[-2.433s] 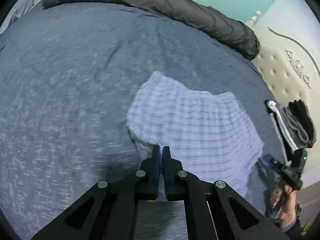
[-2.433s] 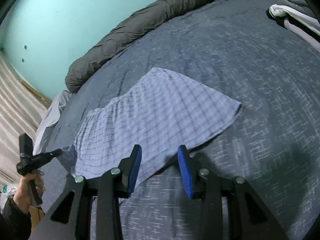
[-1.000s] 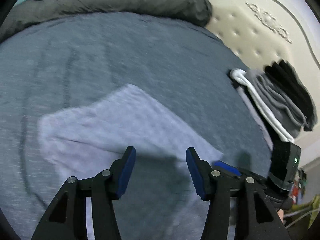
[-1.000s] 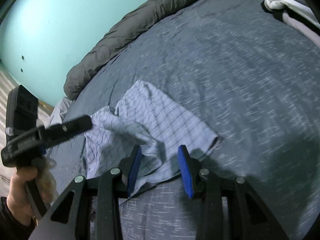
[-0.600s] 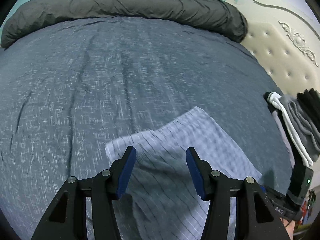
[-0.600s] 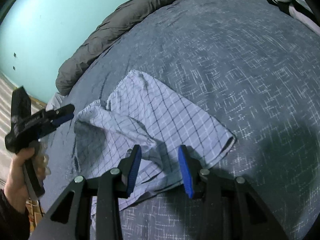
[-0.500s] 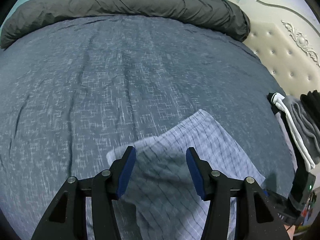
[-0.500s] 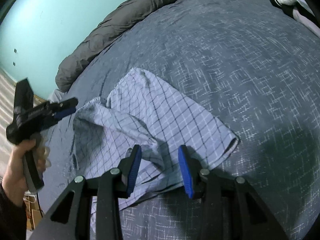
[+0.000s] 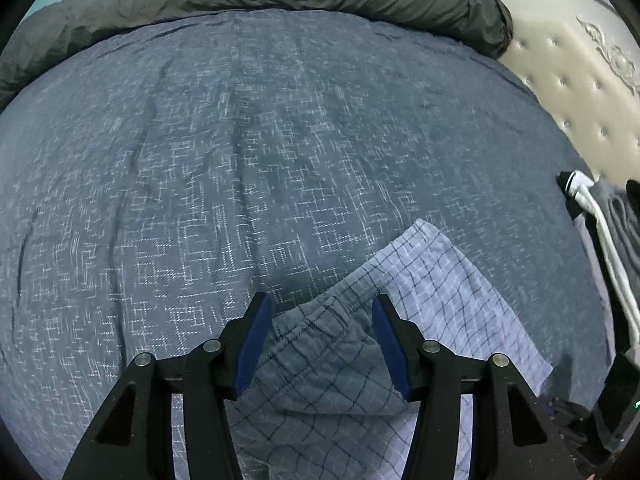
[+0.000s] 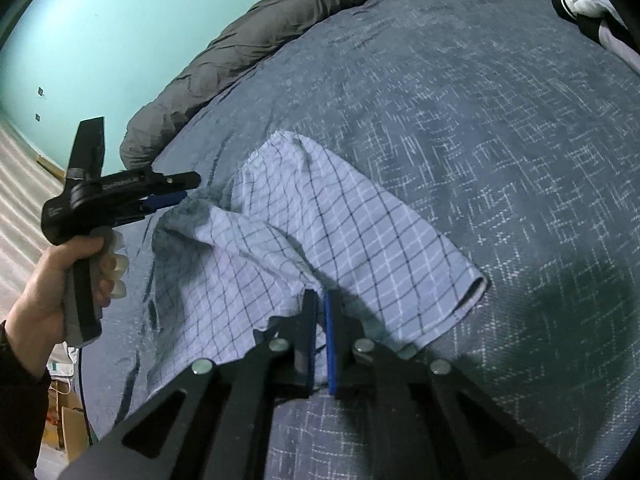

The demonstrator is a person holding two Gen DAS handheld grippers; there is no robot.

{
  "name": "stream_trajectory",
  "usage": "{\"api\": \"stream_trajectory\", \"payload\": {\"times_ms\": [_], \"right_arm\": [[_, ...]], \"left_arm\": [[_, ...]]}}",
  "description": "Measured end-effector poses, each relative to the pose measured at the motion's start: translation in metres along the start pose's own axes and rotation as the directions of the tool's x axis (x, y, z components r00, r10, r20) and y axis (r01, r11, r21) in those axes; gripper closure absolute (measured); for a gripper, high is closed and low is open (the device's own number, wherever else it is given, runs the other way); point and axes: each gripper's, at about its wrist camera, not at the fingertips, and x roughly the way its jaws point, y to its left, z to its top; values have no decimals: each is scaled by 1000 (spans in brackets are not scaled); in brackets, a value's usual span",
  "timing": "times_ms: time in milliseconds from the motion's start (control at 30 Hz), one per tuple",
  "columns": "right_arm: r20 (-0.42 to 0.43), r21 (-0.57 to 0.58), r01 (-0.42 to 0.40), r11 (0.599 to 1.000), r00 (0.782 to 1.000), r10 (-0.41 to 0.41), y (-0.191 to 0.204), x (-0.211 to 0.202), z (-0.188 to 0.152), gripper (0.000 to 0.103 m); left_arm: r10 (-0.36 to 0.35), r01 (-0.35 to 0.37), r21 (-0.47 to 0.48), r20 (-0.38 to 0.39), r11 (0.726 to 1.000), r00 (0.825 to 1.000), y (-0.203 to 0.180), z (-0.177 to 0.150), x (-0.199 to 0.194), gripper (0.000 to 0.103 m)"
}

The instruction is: Fold clothes

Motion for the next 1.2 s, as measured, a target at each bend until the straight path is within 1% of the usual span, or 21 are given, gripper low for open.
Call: {"api": "stream_trajectory", "payload": {"times_ms": [133,267,367,433,500,600,633,667,700,767,867,1000,1067,1200], "right_arm": [[3,6,-14,1000,1000,14,-1,-2,0,100],[5,8,-21,1000,1000,21,-1,-4,-1,100],[4,13,-26,1000,1000,26,-2,-4,-1,100],[3,15,-29,999,1000,29,-3,-4,-1,100],[3,16,-31,999,1000,31,-3,-4,-2,100],[4,19,-33,999,999,33,-4,-5,-1,100],[4,20,-33,999,999,33,-4,-5,-1,100],[4,20,-33,999,999,33,-4,-5,-1,100],[4,20,-32,999,999,32,-4,-4,-1,100],[4,20,-31,999,1000,31,-4,-4,-1,100],[6,17,-33,999,999,32,-3,-5,-1,100],[8,11,-33,999,999,33,-4,-9,-1,100],[13,12,-33,999,999,33,-6,-13,-2,100],[44,24,-46,999,998,45,-12,-28,-1,100]], "left_arm": [[6,-6,14,-7,1000,1000,-2,1,2,47],[16,-16,-18,-9,1000,1000,3,4,4,47],[17,-18,-8,-37,1000,999,4,4,8,47],[43,-42,17,-40,999,998,3,3,8,47],[34,-34,15,-47,999,998,6,3,8,47],[41,-40,20,-50,999,998,8,2,8,48],[30,-29,27,-50,999,998,8,1,7,56],[20,-19,35,-50,999,999,8,0,7,67],[22,-20,48,-52,999,998,7,-1,7,71],[26,-22,76,-54,997,998,4,-3,8,85],[24,-21,89,-29,996,999,3,-6,2,89],[10,-12,88,26,996,1000,2,-6,-11,91],[-10,5,81,54,997,998,1,-5,-19,91],[-30,22,92,84,996,996,-9,0,-25,91]]}}
